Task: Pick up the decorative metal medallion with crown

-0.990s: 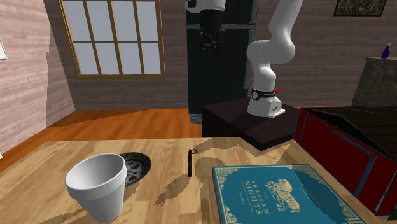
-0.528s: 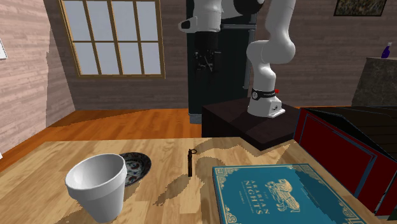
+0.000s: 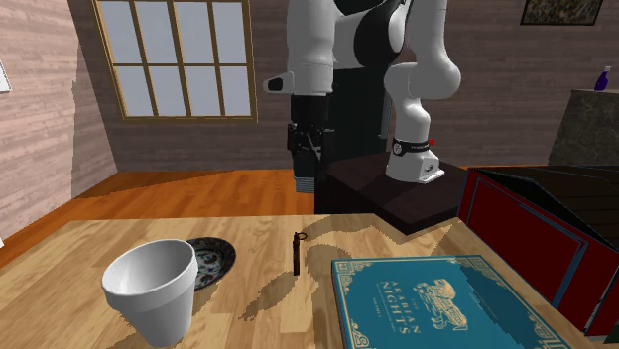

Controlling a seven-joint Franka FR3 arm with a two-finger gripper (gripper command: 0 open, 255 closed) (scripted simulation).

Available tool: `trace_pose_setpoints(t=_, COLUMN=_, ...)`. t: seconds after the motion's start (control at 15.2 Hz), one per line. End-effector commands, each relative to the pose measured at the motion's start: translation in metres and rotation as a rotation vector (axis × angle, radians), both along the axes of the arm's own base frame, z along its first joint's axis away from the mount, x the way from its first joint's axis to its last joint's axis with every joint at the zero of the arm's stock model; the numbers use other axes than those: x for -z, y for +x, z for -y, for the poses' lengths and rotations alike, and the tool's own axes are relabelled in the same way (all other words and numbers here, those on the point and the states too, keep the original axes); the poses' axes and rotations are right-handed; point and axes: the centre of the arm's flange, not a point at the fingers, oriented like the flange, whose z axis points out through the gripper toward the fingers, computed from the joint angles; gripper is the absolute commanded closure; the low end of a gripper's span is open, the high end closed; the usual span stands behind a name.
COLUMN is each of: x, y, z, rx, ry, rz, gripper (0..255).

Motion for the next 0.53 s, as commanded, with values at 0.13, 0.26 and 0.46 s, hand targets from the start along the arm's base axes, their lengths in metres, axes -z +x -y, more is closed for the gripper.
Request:
trace_pose_setpoints(t=0.13, x=0.037, y=0.023, z=-0.026, rx=-0.014, ry=0.014, rz=0.002, gripper=0)
trace_pose_setpoints(t=0.26, x=0.056, y=0.035, z=-0.038, rx=-0.021, ry=0.020, rz=0.002, gripper=0)
trace_pose_setpoints(t=0.46, x=0.072, y=0.041, z=-0.046, rx=-0.025, ry=0.024, rz=0.002, gripper=0)
